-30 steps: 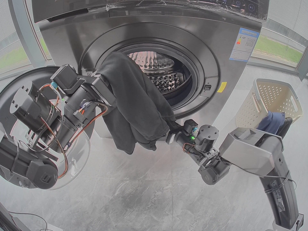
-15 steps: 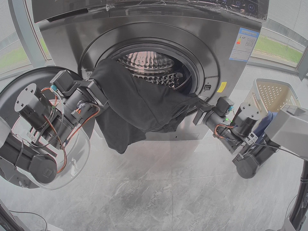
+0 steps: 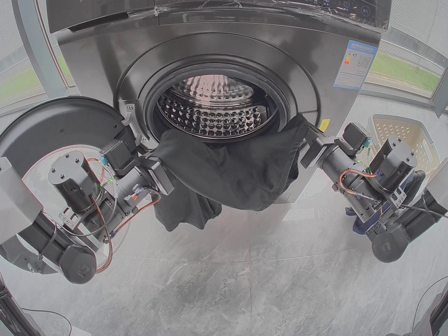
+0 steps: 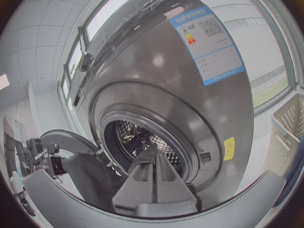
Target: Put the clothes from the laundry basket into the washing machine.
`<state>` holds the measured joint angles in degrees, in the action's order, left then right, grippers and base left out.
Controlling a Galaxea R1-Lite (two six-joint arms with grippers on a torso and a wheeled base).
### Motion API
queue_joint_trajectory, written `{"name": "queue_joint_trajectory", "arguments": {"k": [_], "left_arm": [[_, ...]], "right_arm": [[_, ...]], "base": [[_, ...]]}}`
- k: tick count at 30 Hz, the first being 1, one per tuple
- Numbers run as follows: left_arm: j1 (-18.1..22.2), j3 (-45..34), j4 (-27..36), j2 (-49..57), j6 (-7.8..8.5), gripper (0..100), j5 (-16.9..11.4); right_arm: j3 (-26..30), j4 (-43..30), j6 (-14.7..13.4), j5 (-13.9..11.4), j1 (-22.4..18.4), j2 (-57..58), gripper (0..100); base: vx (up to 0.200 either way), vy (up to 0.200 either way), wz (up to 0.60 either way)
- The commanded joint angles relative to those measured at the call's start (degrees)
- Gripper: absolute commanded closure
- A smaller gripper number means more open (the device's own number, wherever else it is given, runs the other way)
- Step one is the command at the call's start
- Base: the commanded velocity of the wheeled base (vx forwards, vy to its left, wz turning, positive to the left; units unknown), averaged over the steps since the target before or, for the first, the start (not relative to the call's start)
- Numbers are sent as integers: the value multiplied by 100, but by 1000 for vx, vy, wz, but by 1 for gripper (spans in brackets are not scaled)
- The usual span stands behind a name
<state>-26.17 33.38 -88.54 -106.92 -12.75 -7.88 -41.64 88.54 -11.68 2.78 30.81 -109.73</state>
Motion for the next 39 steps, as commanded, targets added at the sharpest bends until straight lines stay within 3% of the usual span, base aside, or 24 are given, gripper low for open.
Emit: {"name": "queue_joint_trajectory", "arguments": {"k": [1, 11, 19, 25, 31, 35, 39], "left_arm": [[-19, -95, -5, -320, 1, 0, 14], [16, -534, -5, -1085, 150, 0, 49], [-116, -1044, -23, -1683, 528, 0, -12], [-186, -1334, -23, -1674, 818, 0, -425], [-371, -1404, -32, -1129, 836, 0, -469], [-529, -1694, -32, -725, 836, 0, -795], [-705, -1475, -32, -751, 836, 0, -821]], "right_arm": [[-19, 5, 8, -5, 48, 233, 100], [-54, 5, 8, -5, 250, 382, 100], [-116, 5, 16, 12, 338, 400, 100], [-134, 5, 16, 30, 417, 400, 100], [-230, -3, 16, 223, 470, 391, 100], [-257, -3, 8, 223, 497, 364, 100], [-283, -3, 8, 232, 541, 312, 100]], "base": [[0, 0, 0], [0, 0, 0], [0, 0, 0], [0, 0, 0], [0, 0, 0], [0, 0, 0], [0, 0, 0]]}}
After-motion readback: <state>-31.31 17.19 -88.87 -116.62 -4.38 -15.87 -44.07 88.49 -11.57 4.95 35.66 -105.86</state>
